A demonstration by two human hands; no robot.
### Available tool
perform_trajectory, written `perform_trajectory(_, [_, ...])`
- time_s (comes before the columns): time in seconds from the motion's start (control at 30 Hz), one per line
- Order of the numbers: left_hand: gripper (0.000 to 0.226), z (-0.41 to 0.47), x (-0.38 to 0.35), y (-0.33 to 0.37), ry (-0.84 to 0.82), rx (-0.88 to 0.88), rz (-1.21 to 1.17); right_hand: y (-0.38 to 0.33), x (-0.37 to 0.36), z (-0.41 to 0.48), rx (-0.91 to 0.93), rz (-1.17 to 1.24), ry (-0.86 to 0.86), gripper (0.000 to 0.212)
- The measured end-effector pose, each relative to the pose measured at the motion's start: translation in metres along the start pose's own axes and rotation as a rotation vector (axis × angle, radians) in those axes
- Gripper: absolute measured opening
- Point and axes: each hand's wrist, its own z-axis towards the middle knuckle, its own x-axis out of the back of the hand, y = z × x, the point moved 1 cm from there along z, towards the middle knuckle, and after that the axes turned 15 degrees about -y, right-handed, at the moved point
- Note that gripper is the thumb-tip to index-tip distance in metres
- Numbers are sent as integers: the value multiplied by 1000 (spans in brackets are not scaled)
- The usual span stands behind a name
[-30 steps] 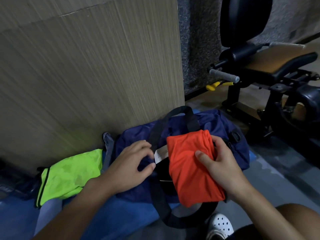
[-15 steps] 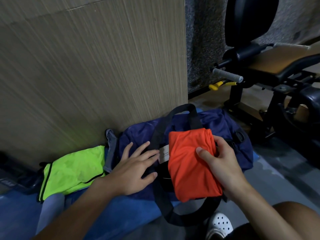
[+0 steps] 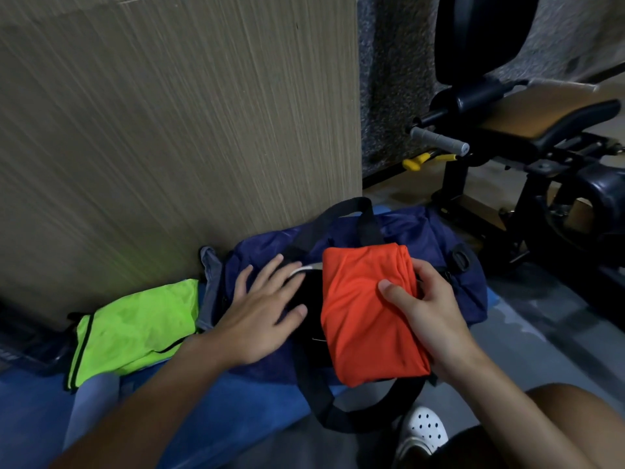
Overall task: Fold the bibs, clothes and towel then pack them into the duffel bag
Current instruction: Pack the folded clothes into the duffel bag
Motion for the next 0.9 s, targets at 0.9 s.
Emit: perform_trajectory(0.9, [71,19,97,-36,263,-225,-420,41,-74,131,-300,-219,-73,38])
